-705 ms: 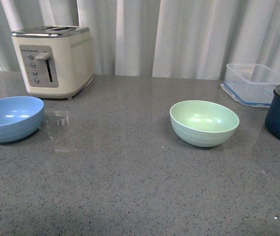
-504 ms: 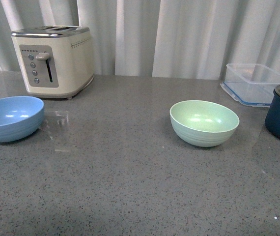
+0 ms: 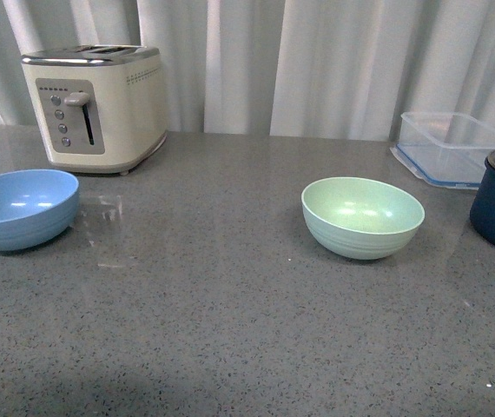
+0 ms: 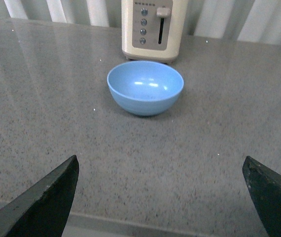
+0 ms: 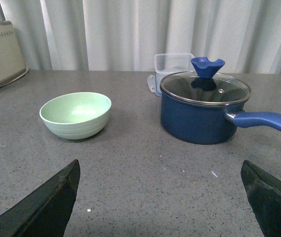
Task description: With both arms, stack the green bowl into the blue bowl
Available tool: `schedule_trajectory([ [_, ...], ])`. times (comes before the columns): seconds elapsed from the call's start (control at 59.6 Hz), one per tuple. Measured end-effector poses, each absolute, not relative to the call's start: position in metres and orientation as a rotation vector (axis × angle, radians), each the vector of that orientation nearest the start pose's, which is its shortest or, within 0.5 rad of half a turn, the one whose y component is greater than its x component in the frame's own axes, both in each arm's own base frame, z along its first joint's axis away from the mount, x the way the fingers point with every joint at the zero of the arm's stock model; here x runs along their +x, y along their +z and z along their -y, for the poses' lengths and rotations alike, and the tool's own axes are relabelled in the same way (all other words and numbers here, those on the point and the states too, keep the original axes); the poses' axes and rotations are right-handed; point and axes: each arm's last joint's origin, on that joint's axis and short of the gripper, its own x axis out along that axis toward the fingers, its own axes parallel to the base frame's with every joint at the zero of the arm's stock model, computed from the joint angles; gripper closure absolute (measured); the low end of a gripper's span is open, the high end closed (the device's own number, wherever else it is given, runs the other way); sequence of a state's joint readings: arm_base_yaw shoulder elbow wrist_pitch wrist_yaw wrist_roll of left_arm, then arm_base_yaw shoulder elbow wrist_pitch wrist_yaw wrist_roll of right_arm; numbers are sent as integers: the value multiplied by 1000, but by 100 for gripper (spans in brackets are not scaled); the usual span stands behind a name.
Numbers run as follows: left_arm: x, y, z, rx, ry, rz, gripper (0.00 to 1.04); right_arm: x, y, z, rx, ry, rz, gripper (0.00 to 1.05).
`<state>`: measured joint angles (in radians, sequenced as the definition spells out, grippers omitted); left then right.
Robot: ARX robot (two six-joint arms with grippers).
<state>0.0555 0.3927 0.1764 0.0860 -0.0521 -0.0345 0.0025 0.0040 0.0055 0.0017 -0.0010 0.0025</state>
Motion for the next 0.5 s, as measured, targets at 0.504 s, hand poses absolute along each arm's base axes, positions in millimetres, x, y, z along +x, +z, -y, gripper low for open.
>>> schedule_trajectory([
  [0.504, 268, 248, -63, -350, 274, -386, 7, 98, 165, 0, 2, 4, 3, 10],
])
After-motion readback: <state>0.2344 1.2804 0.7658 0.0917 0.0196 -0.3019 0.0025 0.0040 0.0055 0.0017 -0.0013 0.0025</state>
